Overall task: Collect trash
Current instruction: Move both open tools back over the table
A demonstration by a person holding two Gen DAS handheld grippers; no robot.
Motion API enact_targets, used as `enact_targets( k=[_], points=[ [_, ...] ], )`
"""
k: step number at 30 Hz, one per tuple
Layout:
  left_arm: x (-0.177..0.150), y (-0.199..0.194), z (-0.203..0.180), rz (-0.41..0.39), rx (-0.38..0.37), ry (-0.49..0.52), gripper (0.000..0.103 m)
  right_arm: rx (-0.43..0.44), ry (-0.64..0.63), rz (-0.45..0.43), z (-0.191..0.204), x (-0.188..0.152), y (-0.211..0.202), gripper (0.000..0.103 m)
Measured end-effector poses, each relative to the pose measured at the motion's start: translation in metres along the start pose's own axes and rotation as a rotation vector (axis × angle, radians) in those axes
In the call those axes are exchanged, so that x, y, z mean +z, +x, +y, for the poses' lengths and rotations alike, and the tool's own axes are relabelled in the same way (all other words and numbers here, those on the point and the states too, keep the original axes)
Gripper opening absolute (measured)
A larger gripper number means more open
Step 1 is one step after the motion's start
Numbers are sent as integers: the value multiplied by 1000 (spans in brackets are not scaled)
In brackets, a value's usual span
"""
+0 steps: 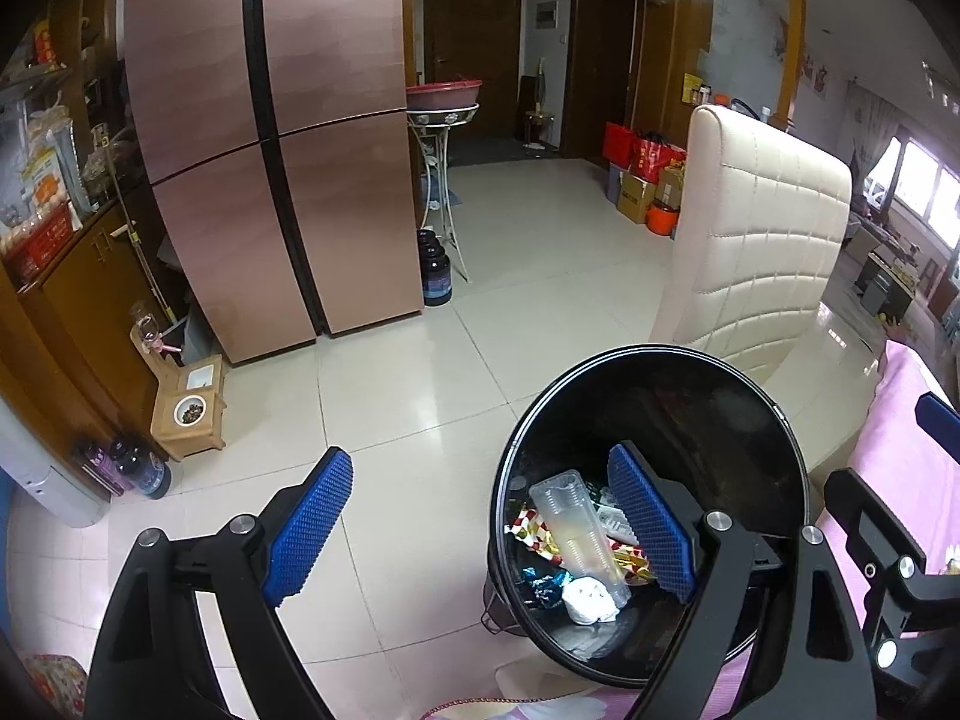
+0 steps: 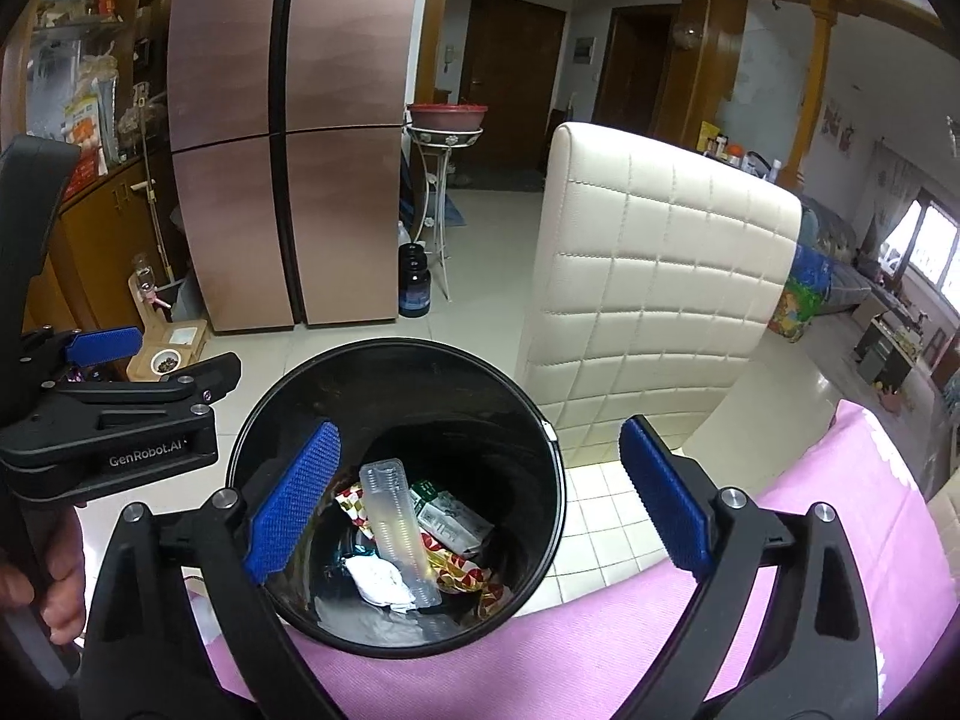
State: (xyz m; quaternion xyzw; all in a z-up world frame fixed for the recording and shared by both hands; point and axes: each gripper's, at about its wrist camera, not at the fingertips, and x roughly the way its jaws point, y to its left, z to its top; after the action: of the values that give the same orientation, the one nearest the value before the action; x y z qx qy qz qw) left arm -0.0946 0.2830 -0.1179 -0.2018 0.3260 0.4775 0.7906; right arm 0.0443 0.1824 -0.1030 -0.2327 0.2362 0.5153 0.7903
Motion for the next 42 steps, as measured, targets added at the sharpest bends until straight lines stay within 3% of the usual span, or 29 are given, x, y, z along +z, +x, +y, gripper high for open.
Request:
enact_targets(
  k=[11,24,36,42],
  points=[
    [-3,-7,-39,4,-105,70,85,-104,63,15,-30,-18,-23,95],
    [-32,-31,-150,33,-357,307,85,-397,245,101,-113,-82,-87,95],
    [-90,-83,-251,75,-626,571,85,-643,397,148,-169,-151,-173,95],
    [-116,-100,-280,107,-698,656,85,-715,441,185,-182,-177,-198,95]
  ],
)
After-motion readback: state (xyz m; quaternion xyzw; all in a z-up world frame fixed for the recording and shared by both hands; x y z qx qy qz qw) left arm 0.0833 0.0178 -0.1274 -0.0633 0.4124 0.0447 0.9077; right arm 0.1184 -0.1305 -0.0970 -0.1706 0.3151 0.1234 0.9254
